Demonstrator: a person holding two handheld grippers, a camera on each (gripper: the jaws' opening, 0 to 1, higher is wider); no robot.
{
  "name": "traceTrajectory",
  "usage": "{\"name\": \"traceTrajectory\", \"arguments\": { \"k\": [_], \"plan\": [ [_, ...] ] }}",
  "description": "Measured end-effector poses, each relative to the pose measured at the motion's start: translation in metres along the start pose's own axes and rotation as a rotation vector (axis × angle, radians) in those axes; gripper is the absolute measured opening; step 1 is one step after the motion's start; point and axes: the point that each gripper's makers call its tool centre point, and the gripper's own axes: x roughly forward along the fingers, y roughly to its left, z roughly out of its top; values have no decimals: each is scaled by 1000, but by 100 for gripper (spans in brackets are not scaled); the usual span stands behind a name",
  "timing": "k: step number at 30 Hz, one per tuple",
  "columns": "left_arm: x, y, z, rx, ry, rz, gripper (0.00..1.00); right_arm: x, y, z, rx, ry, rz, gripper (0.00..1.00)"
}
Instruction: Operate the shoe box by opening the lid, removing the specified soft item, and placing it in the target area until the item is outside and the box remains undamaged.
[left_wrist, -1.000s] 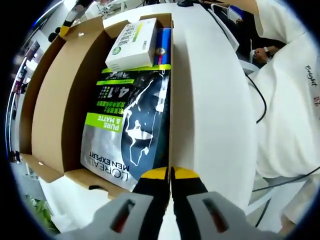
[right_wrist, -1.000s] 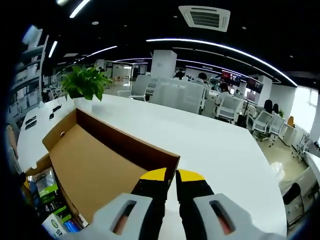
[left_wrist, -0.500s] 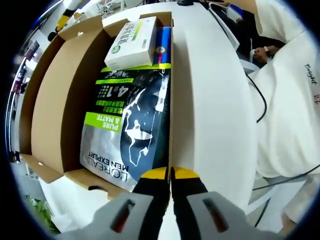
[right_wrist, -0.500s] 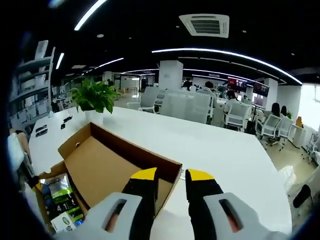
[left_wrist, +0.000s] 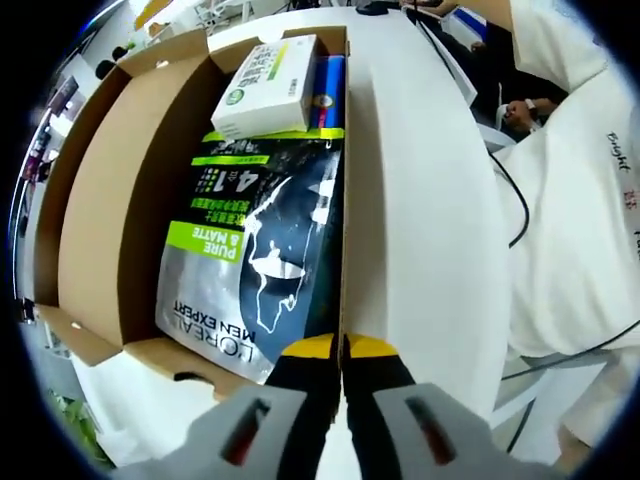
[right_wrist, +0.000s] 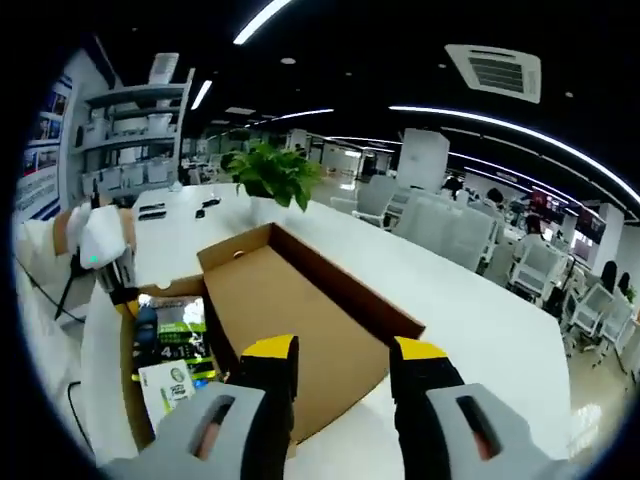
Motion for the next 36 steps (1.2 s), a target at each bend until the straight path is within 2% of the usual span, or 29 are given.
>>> {"name": "traceTrajectory", "arguments": {
  "k": [2,5,8,12,17,20,24,29,34,36],
  "plan": [
    [0,0,-1,0,1,1,1,-3,5,-1,-28,32,15,38],
    [1,-1,-1,0,7,6,1,-6,26,-2,-74,79,118,44],
    [1,1,-1,2,12,10,1,-10,44,1,-134,104,170,48],
    [2,1,-1,3,13,10,1,-13,56,6,-151,118,206,47],
    [3,0,-1,0,10,11,1,-17,57,11,-136,123,230,48],
    [3,0,-1,-9,11,0,1,-20,71,6,-196,174,286,49],
    [3,0,-1,-8,12,7,1,-19,95,-10,-323,237,354,50],
    [4,0,-1,-5,-3,23,1,-15,107,-20,-308,274,384,52],
    [5,-1,0,-17,-21,11,1,-22,123,-11,-267,241,482,50],
    [5,-1,0,-13,-16,12,1,-24,124,-6,-266,221,492,51]
  ]
}}
